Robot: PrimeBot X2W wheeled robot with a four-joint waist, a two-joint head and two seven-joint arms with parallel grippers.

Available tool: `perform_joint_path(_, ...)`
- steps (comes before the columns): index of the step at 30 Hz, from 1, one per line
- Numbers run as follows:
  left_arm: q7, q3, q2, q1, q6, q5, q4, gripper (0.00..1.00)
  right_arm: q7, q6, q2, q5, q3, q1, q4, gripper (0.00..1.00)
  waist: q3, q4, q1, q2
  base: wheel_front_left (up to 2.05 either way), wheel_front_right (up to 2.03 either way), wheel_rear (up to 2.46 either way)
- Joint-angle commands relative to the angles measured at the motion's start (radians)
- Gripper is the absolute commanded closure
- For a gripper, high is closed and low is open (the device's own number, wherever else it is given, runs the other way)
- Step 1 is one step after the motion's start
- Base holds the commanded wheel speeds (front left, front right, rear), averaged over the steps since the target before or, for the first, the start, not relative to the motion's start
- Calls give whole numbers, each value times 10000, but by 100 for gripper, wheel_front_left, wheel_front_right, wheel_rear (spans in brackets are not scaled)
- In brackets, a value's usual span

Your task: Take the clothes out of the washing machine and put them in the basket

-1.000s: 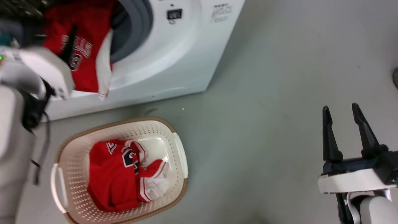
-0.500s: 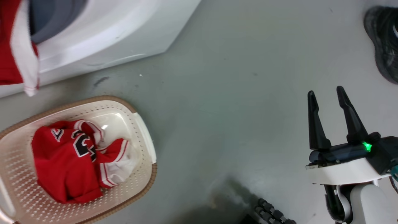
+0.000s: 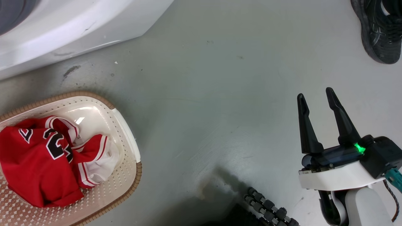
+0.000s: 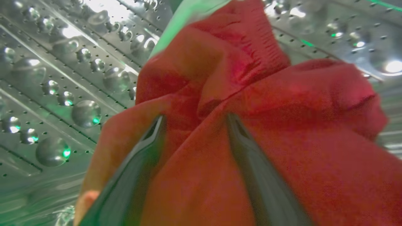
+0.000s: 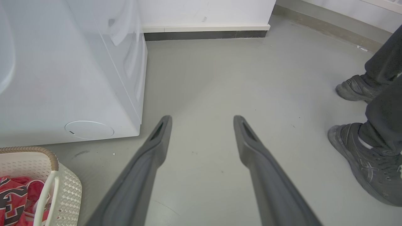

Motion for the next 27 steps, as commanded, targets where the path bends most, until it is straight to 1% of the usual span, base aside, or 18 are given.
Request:
perform_joint_path(1,305,-309,-143,504,-113,14,462,2,-24,-14,22,25,18,49,-58,0,31,-7,-1,0,0,0,0)
perform_joint_path(2,324,-376,-137,482,-134,-9,512,69,-24,-14,20,21,28,29,-52,0,44,-8,-1,0,0,0,0)
perform_joint_path(3,317,-430,-142,461,-156,-55,541,100,-24,-14,20,21,22,-5,-39,0,54,-7,-1,0,0,0,0)
perform_joint_path(8,-367,-596,-132,158,-146,-193,583,100,-24,-14,22,3,-102,-207,-3,0,-36,94,-1,0,0,0,0)
perform_joint_path(9,-367,-596,-132,158,-146,-193,583,100,-24,-14,22,3,-102,-207,-3,0,-36,94,-1,0,0,0,0)
perform_joint_path(16,-1850,-928,-452,95,-151,-491,895,100,-24,-14,18,-381,-320,-266,82,0,-643,527,-1,0,0,0,0)
perform_joint_path(20,-2901,-1249,-726,503,-152,-865,1090,100,-24,-14,18,-704,-608,-225,174,0,-1213,868,-1,0,0,0,0)
perform_joint_path(24,-3935,-1997,-901,1269,-149,-1067,1157,100,-24,-14,15,-1061,-785,-94,287,0,-1953,1183,-1,0,0,0,0)
perform_joint_path(27,-4833,-2302,-1047,1881,-148,-1405,1224,100,-24,-14,17,-1263,-846,19,340,0,-2484,1405,-1,0,0,0,0)
